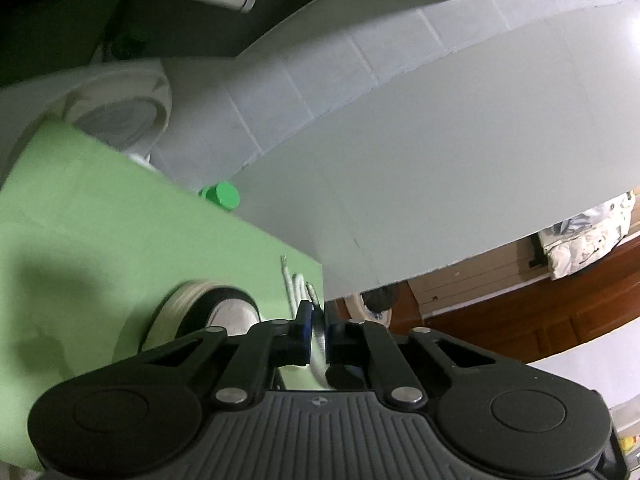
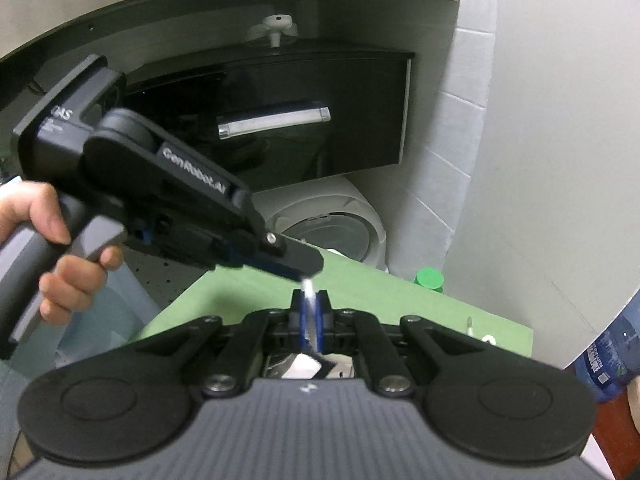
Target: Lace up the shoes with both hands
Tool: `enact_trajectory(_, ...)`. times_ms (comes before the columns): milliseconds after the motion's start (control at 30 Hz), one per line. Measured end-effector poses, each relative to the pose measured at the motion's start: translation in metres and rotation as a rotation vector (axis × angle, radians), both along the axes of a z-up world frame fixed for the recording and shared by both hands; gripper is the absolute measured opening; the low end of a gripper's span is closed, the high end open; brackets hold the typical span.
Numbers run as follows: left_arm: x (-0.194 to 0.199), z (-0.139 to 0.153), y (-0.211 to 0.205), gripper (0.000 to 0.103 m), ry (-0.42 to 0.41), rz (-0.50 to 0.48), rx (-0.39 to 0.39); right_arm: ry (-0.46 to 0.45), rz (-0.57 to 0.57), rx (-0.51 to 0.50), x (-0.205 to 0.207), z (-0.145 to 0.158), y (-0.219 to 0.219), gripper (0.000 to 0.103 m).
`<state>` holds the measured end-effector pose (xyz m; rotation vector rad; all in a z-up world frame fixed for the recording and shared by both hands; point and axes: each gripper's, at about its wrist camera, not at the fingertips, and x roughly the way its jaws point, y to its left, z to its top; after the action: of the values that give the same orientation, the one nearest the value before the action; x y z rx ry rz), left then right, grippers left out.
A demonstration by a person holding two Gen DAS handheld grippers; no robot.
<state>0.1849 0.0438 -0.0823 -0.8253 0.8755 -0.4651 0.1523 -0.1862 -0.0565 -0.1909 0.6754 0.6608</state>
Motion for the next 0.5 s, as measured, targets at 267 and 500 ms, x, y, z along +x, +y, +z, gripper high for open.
enact_trajectory(267,-0.011,0.063,0.012,0.005,-0.177,0.013,0.017,0.013,-0.189,0.038,-0.006,0.013,-0.045,0.034)
enact_trajectory(500,-0.018,0.138,0.014,0.005,-0.322,0.005,0.001,-0.035,-0.168,0.001,-0.014,0.019,-0.042,0.036)
